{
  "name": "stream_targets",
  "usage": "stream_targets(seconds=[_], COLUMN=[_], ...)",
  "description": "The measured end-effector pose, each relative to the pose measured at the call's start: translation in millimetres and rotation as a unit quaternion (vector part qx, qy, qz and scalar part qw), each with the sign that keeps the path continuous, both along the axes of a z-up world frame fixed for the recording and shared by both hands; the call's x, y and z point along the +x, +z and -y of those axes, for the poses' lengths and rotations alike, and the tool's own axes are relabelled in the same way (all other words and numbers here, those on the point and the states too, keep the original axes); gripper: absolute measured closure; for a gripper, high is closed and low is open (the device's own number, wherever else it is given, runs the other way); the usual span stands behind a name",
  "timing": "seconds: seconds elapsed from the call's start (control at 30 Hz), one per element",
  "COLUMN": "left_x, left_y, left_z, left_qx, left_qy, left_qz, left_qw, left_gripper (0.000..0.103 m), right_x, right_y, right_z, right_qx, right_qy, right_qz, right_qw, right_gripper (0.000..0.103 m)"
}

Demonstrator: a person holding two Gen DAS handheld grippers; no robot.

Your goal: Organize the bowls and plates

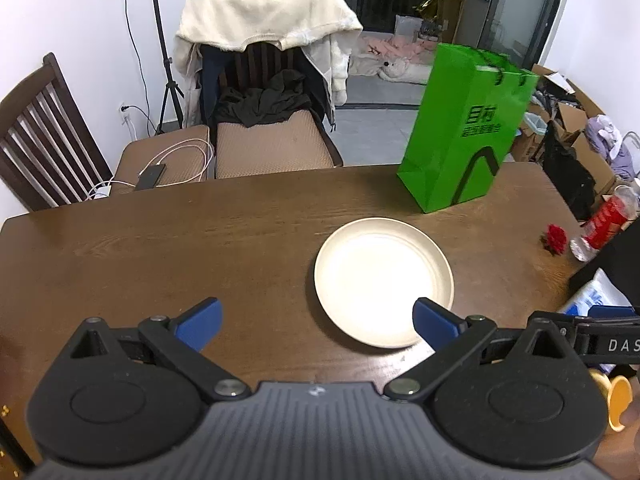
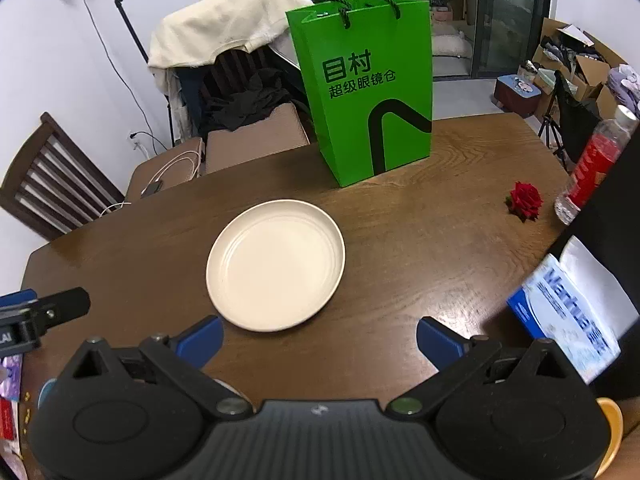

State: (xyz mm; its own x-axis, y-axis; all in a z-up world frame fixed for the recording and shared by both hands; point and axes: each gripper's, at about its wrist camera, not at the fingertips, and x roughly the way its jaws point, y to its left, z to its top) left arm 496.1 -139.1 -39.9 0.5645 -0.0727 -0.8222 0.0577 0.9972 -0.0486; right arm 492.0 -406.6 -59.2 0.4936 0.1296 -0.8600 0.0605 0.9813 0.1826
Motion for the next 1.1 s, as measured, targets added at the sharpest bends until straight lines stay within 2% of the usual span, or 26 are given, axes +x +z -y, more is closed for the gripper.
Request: stream_targets(seconds=[0.27, 0.37, 0.53, 0.7, 0.8, 0.9, 0.97, 1.1], left_x=[62, 83, 117, 146, 157, 161, 163, 165], left_y=[-30, -46, -71, -95, -113, -128, -138, -150], left_z=[8, 8, 10, 9, 10, 10, 10, 8], left_qx=[0.021, 0.02, 0.041, 0.031, 0.028, 0.023, 0.022, 0.013], left_qy=[-0.006, 0.0, 0.012, 0.017, 0.017, 0.015, 0.009, 0.007], left_qz=[-0.02, -0.031, -0.047, -0.067, -0.079, -0.095, -0.103, -0.109], left_qw=[0.9996, 0.9993, 0.998, 0.9971, 0.9963, 0.9951, 0.9944, 0.9939], left_gripper=[0.0, 0.0, 0.0, 0.002, 0.006, 0.015, 0.021, 0.028], right_x=[59, 78, 104, 128, 140, 150, 154, 156], right_y=[-35, -47, -72, -91, -102, -112, -119, -134], right_z=[4, 3, 0, -5, -8, -9, -10, -7], right_qx=[-0.002, -0.004, -0.006, -0.018, -0.02, -0.025, -0.025, -0.019], right_qy=[-0.018, -0.02, -0.026, -0.024, -0.023, -0.022, -0.019, -0.019], right_qz=[-0.029, -0.036, -0.048, -0.057, -0.062, -0.067, -0.07, -0.075], right_qw=[0.999, 0.999, 0.999, 0.998, 0.998, 0.997, 0.997, 0.997], right_gripper=[0.0, 0.0, 0.0, 0.001, 0.005, 0.008, 0.015, 0.024])
